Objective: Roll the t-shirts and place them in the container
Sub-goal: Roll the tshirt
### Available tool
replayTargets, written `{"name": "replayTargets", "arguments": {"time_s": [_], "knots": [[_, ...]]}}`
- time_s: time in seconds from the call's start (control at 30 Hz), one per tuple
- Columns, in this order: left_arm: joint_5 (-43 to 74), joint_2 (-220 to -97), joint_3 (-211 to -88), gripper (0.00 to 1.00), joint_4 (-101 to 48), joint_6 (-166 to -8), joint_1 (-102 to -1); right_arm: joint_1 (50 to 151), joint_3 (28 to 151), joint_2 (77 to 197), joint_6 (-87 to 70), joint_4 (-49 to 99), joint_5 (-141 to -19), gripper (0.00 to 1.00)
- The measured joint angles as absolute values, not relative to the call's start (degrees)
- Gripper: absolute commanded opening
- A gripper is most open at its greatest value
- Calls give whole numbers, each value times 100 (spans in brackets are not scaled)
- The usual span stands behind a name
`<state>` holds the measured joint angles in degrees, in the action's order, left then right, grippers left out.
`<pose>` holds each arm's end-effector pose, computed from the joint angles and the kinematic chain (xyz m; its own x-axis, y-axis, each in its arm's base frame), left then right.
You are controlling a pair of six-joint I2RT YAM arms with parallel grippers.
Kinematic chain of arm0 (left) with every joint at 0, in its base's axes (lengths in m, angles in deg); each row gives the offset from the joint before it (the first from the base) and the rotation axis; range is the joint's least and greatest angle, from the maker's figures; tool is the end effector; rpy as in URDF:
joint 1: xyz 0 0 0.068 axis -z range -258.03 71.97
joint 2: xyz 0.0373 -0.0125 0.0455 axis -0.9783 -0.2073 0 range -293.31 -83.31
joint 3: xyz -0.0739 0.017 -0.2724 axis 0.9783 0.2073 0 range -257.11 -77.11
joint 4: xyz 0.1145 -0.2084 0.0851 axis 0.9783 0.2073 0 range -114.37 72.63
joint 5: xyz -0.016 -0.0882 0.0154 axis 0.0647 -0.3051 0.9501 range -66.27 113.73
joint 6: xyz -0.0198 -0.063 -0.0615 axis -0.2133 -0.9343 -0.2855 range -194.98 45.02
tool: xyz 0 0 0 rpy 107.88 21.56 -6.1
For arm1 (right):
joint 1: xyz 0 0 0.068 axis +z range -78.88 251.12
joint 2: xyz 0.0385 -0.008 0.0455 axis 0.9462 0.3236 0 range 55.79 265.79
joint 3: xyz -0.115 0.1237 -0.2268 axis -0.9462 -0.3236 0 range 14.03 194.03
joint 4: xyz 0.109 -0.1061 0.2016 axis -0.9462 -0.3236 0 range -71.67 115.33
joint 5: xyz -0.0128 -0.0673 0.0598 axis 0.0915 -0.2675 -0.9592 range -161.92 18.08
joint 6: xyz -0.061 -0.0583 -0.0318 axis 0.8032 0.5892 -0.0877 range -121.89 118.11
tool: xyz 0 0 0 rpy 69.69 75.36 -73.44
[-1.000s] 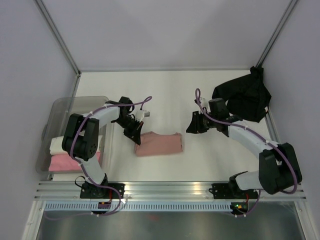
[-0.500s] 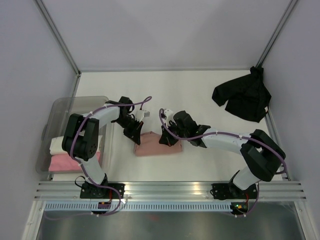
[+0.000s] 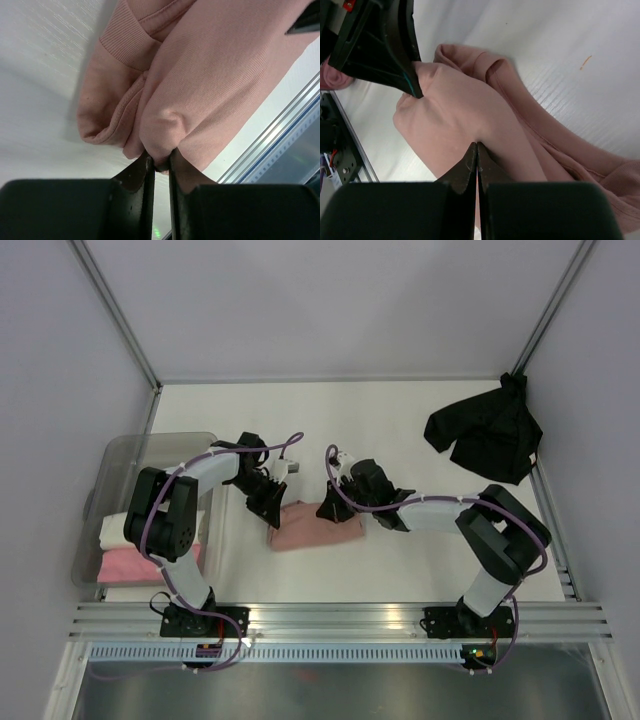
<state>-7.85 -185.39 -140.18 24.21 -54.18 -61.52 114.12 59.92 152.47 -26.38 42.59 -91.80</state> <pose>0.2796 -0.1269 0.1375 -0.8020 0.5533 -0.2250 0.5862 0.6569 -0.4742 0.2536 0.2738 0.1587 -0.7195 -0.1378 -0.6807 -0.6047 0.6062 0.5165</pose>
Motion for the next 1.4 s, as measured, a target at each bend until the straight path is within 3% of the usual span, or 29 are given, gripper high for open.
{"name": "replayTargets", "arguments": {"time_s": [0.33,0.57,0.7,0.77,0.93,1.4], "knots": [[-715,-18539,-14029,24,2390,-5324,-6152,10949,5636,15732,-3578,5444,-9589,0],[-664,-18539,-14029,15,2388,-5255,-6152,10612,5157,15800,-4282,6303,-9659,0],[-636,-18539,-14029,15,2388,-5237,-6152,10523,5096,15813,-4378,6418,-9574,0],[-634,-18539,-14029,19,2388,-5235,-6152,10521,5061,15839,-4393,6462,-9532,0],[-538,-18539,-14063,40,2386,-5231,-6152,10521,5028,15977,-4387,6532,-9493,0],[-179,-17940,-14579,44,2453,-5460,-6148,10507,5050,15977,-4192,6432,-9360,0]]}}
